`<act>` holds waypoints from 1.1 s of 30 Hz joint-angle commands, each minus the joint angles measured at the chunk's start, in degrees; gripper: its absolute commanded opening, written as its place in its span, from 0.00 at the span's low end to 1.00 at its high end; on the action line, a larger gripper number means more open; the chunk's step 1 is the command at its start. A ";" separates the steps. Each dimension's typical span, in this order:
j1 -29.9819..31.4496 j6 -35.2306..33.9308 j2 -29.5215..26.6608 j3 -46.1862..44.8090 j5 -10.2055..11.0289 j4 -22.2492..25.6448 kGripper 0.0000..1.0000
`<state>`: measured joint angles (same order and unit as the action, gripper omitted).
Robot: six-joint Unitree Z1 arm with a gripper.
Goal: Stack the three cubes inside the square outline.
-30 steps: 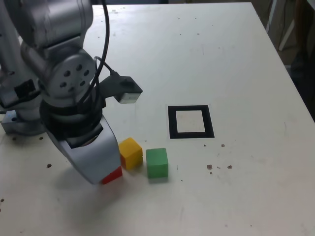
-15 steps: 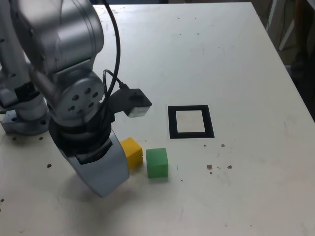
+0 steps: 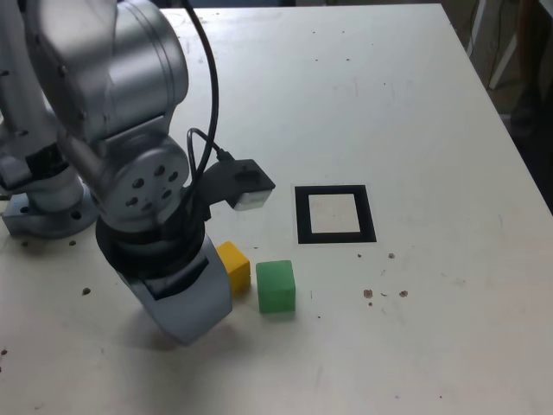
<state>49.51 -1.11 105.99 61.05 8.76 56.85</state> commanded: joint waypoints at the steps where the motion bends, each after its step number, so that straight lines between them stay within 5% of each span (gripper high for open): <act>1: 0.16 -0.14 0.34 -0.03 -0.15 0.23 0.39; 16: 0.16 -0.73 -2.26 -1.25 -2.84 3.48 0.37; 22: 0.08 -4.79 -8.18 -0.29 -4.33 11.78 0.37; 28: -2.75 -7.13 -10.96 7.51 -2.71 22.03 0.37; 33: -8.58 -5.82 -10.07 14.71 -2.12 25.52 0.37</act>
<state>41.78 -7.22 95.24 74.95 6.64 81.84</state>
